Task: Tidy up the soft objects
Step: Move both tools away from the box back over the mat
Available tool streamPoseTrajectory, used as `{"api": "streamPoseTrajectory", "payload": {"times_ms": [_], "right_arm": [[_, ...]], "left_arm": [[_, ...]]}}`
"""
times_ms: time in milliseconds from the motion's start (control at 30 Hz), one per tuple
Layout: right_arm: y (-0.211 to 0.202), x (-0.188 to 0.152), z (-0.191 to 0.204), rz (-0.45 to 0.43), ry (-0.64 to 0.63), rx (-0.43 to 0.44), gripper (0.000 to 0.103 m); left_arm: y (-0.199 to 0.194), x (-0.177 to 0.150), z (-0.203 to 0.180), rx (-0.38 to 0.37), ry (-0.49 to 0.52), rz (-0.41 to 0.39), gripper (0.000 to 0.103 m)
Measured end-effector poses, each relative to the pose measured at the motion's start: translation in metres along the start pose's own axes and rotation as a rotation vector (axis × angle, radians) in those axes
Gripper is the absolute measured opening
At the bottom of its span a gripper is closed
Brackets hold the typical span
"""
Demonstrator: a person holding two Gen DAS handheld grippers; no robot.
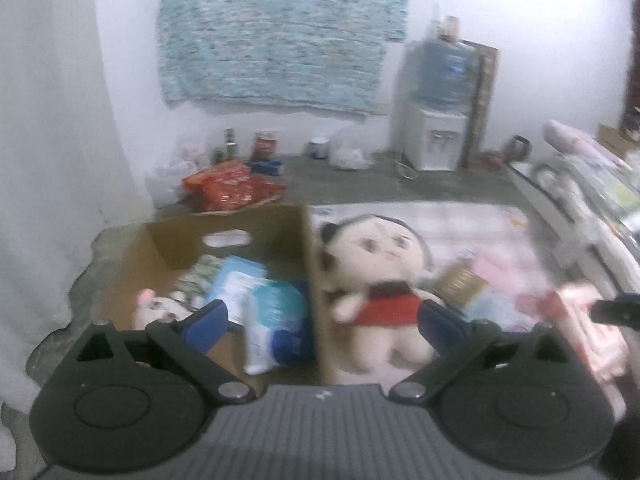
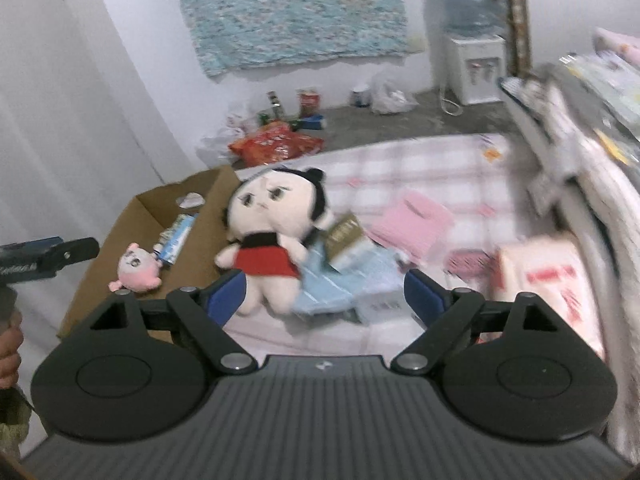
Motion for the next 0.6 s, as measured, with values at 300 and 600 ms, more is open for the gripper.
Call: {"api": "streamPoseTrajectory", "payload": {"times_ms": [300,600], "right_arm": [[-0.039,-0.042,-0.038,-0.015,0.08,-0.045,0.087],[-0.043,-0.072,-0.069,-0.017,0.144,-0.088,0.087]], "left_arm": [[-0.001,-0.043,-0.094,-0.062,0.106,0.026,0.102],[0.01,-0.071,-0.154,-0.126,0.187,-0.032,0.102]]}}
Point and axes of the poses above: each gripper's, at about its wrist camera, not at the fingertips, and y roughly the way its jaws point, z to its left, x to its top, the point moved 10 cm from there along y, roughly the way its jaws point, and after that the axes turned 10 degrees about x, right-handed, at the moved point
